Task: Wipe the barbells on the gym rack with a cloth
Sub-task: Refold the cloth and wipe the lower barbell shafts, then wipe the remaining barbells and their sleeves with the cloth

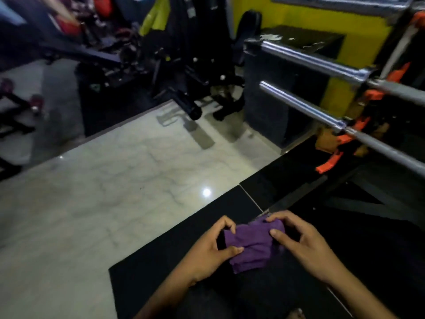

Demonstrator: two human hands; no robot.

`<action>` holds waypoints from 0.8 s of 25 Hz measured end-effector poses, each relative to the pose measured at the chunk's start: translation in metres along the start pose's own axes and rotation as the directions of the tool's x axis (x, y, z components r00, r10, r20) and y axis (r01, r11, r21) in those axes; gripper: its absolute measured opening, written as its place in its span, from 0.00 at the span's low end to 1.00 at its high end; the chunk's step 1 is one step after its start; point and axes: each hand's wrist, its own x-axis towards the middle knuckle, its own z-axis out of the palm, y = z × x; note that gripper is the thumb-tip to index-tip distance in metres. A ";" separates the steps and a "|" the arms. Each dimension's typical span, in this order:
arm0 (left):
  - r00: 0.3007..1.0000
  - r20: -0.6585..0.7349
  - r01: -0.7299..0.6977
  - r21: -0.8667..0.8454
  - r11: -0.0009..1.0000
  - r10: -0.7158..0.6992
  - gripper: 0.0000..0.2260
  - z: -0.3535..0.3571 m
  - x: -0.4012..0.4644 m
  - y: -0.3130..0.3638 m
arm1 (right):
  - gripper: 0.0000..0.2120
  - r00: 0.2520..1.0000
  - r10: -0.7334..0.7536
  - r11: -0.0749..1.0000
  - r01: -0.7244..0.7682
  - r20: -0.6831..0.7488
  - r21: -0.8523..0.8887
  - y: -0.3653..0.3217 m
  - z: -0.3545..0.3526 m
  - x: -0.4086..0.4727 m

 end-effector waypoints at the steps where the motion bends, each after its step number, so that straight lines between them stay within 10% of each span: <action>1: 0.999 -0.034 0.003 -0.012 1.000 -0.003 0.12 -0.021 -0.021 -0.013 | 0.07 0.999 -0.008 0.999 0.010 0.045 -0.031 -0.010 0.026 0.007; 10: 0.934 -0.338 -0.070 0.147 0.987 0.117 0.09 -0.191 -0.159 -0.086 | 0.03 0.980 -0.125 0.961 0.159 0.158 -0.228 -0.097 0.216 0.031; 20: 0.891 -0.316 -0.224 0.317 0.922 0.325 0.08 -0.249 -0.086 -0.047 | 0.06 0.971 -0.234 0.938 0.209 -0.058 -0.275 -0.142 0.212 0.089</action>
